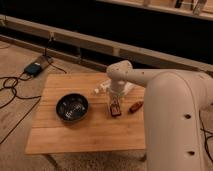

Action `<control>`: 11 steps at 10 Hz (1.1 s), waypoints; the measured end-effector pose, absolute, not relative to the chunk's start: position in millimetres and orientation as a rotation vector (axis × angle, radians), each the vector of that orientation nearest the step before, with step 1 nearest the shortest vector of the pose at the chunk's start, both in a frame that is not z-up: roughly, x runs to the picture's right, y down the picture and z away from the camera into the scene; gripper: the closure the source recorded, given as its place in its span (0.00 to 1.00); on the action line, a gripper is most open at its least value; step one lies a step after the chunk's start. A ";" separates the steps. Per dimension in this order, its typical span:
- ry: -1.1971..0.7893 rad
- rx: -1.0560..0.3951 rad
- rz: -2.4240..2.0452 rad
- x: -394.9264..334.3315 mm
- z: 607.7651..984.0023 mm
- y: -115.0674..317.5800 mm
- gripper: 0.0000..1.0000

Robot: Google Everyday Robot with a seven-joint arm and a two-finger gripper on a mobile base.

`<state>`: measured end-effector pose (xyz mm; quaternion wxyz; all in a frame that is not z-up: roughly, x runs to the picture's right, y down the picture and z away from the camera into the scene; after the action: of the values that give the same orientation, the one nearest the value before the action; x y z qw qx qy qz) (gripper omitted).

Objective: Place the eraser on the white sponge

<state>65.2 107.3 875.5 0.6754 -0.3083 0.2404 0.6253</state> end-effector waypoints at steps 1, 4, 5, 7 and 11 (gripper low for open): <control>0.542 -0.694 1.412 67.0 878.7 107.1 0.70; 0.535 -0.689 1.421 68.6 882.7 104.9 0.46; 0.535 -0.689 1.421 68.6 882.7 104.9 0.46; 0.535 -0.689 1.421 68.5 882.7 104.9 0.46; 0.535 -0.689 1.421 68.5 882.7 104.9 0.46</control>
<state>68.5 104.9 882.7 0.6721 -0.3061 0.2374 0.6310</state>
